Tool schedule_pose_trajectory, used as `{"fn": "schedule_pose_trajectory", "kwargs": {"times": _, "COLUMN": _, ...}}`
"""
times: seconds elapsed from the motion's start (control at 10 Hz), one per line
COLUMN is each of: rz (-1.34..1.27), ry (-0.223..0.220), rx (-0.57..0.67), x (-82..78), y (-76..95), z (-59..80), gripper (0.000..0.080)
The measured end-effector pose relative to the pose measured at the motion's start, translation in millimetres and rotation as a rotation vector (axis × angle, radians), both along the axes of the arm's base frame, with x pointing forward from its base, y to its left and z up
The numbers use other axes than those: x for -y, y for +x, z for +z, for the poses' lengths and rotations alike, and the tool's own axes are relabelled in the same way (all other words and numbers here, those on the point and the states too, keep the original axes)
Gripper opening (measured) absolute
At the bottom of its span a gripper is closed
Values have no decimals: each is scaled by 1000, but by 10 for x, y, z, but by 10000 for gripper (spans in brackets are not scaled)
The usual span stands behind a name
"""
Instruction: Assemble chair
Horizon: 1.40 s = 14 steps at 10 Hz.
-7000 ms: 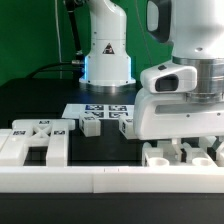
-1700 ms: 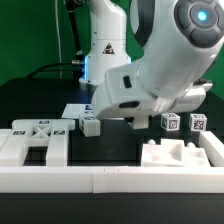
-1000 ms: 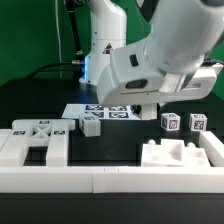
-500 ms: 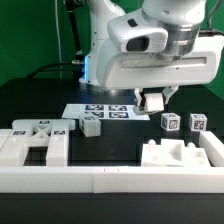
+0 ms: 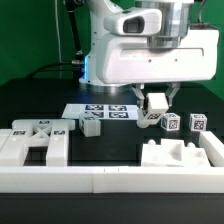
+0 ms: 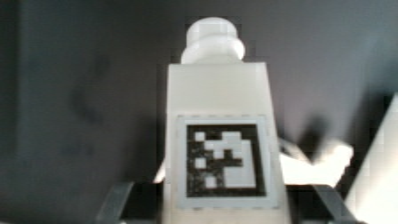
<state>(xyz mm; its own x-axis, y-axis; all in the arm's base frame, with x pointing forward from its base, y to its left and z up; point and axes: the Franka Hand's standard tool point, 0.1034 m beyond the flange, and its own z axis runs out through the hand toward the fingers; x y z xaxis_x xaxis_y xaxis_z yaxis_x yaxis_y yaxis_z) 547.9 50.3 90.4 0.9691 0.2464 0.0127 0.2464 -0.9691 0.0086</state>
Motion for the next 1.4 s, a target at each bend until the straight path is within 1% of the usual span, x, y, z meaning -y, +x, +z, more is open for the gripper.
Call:
{"fn": "schedule_pose_trajectory", "kwargs": {"times": 0.1, "rz": 2, "ry": 7, "rx": 55, "x": -32, "y": 101, "z": 104, "gripper": 291}}
{"fn": "schedule_pose_trajectory", "kwargs": {"times": 0.2, "rz": 6, "ry": 13, "rx": 116, "x": -45, "y": 180, "z": 149, "gripper": 291}}
{"fn": "schedule_pose_trajectory", "kwargs": {"times": 0.4, "rz": 12, "ry": 27, "rx": 262, "x": -6, "y": 205, "z": 127, "gripper": 291}}
{"fn": "schedule_pose_trajectory", "kwargs": {"times": 0.6, "rz": 25, "ry": 28, "rx": 398, "x": 54, "y": 204, "z": 116, "gripper": 291}}
{"fn": "schedule_pose_trajectory", "kwargs": {"times": 0.7, "rz": 26, "ry": 29, "rx": 357, "x": 23, "y": 175, "z": 93, "gripper": 291}}
{"fn": "schedule_pose_trajectory", "kwargs": {"times": 0.9, "rz": 37, "ry": 39, "rx": 358, "x": -103, "y": 378, "z": 258, "gripper": 291}}
{"fn": "schedule_pose_trajectory", "kwargs": {"times": 1.0, "rz": 41, "ry": 42, "rx": 366, "x": -143, "y": 443, "z": 266, "gripper": 291}}
{"fn": "schedule_pose_trajectory", "kwargs": {"times": 1.1, "rz": 56, "ry": 46, "rx": 375, "x": -239, "y": 503, "z": 275, "gripper": 291}}
{"fn": "schedule_pose_trajectory", "kwargs": {"times": 1.4, "rz": 60, "ry": 45, "rx": 372, "x": -237, "y": 492, "z": 260, "gripper": 291}}
